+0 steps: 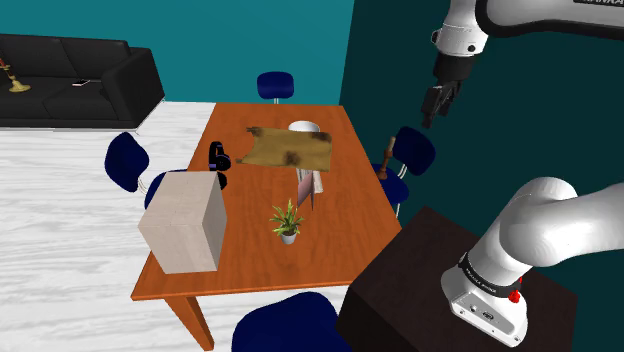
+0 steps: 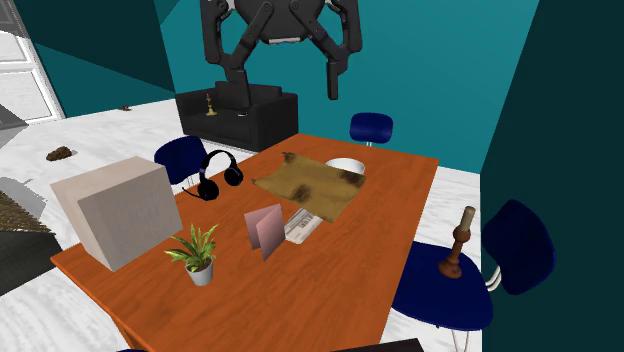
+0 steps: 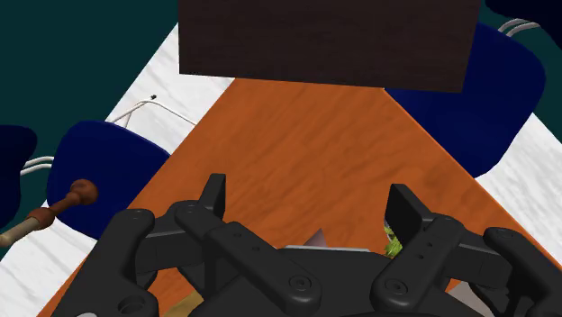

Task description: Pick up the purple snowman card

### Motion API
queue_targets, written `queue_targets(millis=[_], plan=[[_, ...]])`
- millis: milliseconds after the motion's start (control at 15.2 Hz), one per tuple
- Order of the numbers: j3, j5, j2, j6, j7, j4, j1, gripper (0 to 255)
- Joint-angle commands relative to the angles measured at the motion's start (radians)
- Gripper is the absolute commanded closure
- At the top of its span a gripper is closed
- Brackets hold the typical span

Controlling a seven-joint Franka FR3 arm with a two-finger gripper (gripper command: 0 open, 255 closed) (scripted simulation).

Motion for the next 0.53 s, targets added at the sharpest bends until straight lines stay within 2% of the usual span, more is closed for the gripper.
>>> queue_targets(millis=[0,462], plan=[[0.0,0.0,0.0,0.0,0.0,0.0,0.0,0],[0.073,0.054,0.14,0.241,0.184,-0.089,-0.012,0]])
